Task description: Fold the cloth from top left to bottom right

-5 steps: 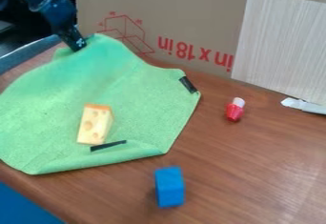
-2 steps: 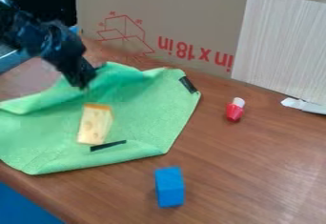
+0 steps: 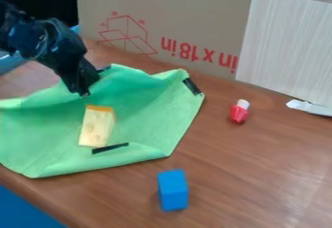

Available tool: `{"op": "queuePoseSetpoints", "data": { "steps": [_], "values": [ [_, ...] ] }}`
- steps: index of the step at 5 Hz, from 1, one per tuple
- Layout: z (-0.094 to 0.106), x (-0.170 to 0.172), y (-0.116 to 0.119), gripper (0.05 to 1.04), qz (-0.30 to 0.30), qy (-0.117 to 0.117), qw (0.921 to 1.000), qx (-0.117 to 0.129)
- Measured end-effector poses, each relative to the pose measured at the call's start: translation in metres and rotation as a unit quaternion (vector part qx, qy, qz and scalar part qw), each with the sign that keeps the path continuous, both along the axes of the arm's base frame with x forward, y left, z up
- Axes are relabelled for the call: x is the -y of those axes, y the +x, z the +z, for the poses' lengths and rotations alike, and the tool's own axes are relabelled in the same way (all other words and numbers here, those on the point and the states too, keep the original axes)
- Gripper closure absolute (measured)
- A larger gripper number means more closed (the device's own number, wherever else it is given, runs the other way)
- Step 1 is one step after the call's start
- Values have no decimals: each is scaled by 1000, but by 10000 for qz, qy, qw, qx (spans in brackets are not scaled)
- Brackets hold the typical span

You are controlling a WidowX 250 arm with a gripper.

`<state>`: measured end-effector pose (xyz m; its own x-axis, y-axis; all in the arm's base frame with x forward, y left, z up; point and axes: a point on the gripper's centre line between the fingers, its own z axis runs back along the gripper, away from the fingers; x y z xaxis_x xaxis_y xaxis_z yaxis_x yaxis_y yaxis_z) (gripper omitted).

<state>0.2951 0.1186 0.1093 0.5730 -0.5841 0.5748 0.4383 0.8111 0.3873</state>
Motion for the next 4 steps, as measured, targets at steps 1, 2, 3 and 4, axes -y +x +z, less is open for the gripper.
{"op": "queuePoseSetpoints", "data": {
  "steps": [1, 2, 3, 4],
  "values": [
    [9, -1, -11, 1027, 4, -158, 9999, -57],
    [10, 7, -21, 1027, -108, -216, 9997, -91],
    [2, 15, -35, 1027, -239, -128, 9995, -164],
    [-7, 24, -48, 1027, -325, -5, 9993, -173]
  ]
}}
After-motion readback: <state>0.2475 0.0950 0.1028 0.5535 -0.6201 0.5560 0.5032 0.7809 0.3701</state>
